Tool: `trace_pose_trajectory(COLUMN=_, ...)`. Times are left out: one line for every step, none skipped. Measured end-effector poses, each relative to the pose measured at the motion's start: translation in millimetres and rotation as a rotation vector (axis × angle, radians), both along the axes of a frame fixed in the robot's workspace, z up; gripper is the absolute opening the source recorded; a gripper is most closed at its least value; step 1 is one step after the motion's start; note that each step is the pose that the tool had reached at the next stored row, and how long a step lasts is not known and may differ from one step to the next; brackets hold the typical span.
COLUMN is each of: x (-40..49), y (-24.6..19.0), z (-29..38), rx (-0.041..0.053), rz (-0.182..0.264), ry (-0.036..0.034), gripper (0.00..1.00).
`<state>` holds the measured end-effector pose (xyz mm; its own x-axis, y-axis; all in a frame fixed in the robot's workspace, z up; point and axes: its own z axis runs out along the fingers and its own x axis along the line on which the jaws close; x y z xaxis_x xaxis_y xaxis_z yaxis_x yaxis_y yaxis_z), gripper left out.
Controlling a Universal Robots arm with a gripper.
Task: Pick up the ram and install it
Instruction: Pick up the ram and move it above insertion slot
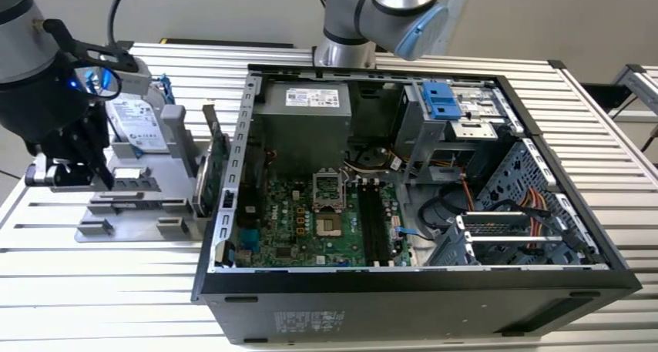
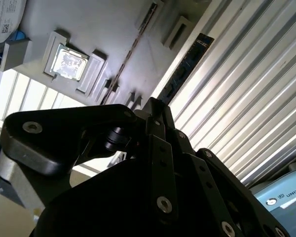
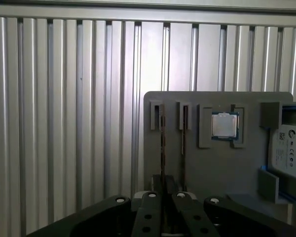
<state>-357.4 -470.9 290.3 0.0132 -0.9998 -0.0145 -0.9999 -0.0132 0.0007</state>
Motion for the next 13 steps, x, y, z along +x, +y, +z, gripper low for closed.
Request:
trace_pose_trajectory(x=0.0, y=0.0, z=1.0, rx=0.0000, rz=0.000, ry=0.0000, gripper=0.00)
trace_pose_trajectory(x=0.0, y=0.0, z=2.0, rx=0.0000, rz=0.000, ry=0.0001, gripper=0.00)
trace_pose_trajectory(x=0.0, y=0.0, z=3.0, rx=0.0000, rz=0.000, ry=0.0000, gripper=0.00)
trace_pose_trajectory(x=0.0, y=0.0, z=4.0, rx=0.0000, rz=0.000, ry=0.0000, gripper=0.00)
trace_pose_trajectory(x=0.0, y=0.0, z=5.0, rx=0.0001, rz=0.000, ry=-0.0001, gripper=0.00)
trace_pose_trajectory(x=0.0, y=0.0, z=5.9, rx=0.0000, rz=0.000, ry=0.0000, gripper=0.00)
trace_pose_trajectory(x=0.0, y=0.0, z=6.9, rx=0.0000, rz=0.000, ry=0.0000, gripper=0.00)
trace_pose_trajectory(x=0.0, y=0.0, z=7.8, rx=0.0000, rz=0.000, ry=0.0000, gripper=0.00)
trace_pose_trajectory(x=0.0, y=0.0, z=8.7, rx=0.0001, rz=0.000, ry=-0.0001, gripper=0.00)
trace_pose_trajectory(x=0.0, y=0.0, z=9.6, rx=0.0000, rz=0.000, ry=-0.0001, gripper=0.00)
trace_pose_trajectory(x=0.0, y=0.0, z=10.5, rx=0.0000, rz=0.000, ry=0.0000, gripper=0.00)
trace_pose_trajectory(x=0.0, y=0.0, z=11.4, rx=0.0000, rz=0.000, ry=-0.0001, gripper=0.00)
trace_pose_trajectory(x=0.0, y=0.0, z=12.3, rx=0.0000, rz=0.000, ry=0.0000, gripper=0.00)
